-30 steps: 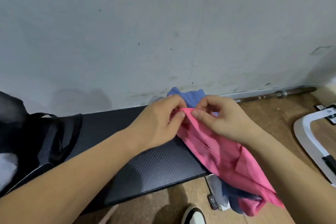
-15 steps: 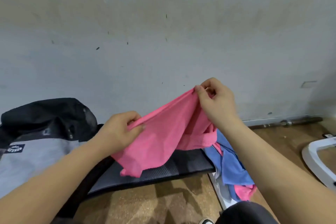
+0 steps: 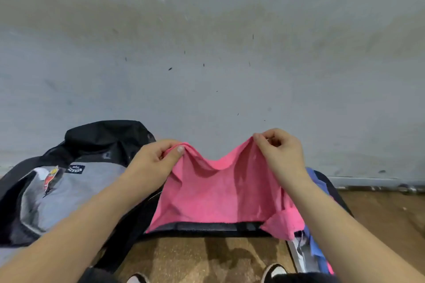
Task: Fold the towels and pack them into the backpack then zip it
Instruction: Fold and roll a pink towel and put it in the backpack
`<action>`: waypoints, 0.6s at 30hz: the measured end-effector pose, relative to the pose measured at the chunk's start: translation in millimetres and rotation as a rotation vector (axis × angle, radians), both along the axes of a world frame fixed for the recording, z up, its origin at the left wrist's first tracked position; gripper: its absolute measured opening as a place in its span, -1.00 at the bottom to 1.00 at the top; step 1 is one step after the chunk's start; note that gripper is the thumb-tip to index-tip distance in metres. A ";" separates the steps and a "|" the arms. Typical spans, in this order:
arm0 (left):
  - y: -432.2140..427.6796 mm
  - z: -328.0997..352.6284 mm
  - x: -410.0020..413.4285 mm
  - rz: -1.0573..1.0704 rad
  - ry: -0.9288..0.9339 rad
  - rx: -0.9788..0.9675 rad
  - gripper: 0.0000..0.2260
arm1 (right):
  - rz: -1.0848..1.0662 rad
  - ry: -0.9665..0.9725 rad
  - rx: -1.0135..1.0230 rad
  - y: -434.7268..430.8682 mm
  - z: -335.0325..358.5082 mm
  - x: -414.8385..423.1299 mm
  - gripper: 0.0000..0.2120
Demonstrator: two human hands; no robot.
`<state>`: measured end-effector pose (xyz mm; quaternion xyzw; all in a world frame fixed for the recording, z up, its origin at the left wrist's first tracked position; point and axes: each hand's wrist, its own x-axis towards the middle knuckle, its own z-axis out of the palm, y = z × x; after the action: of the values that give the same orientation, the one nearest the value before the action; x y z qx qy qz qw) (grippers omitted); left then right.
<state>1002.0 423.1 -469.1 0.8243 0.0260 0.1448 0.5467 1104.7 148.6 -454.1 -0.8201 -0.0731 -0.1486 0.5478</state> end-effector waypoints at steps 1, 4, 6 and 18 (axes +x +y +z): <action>-3.5 -7.2 1.2 0.010 -0.012 0.049 -0.81 | 0.052 0.012 -0.012 9.8 -6.2 0.7 -0.81; -17.1 -28.0 8.7 0.019 -0.011 0.076 -0.79 | 0.173 0.064 -0.045 35.3 -34.2 2.1 -0.82; -25.8 -45.1 21.1 0.022 0.007 0.004 -0.80 | 0.232 0.106 -0.035 45.9 -56.2 4.4 -0.82; -36.1 -110.5 78.4 -0.040 -0.093 0.072 -0.92 | 0.385 0.234 0.145 65.3 -110.5 22.7 -0.89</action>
<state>1080.5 387.0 -579.5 0.8361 -0.0214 0.1729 0.5202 1127.4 213.9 -564.6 -0.7612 -0.1531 0.0500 0.6282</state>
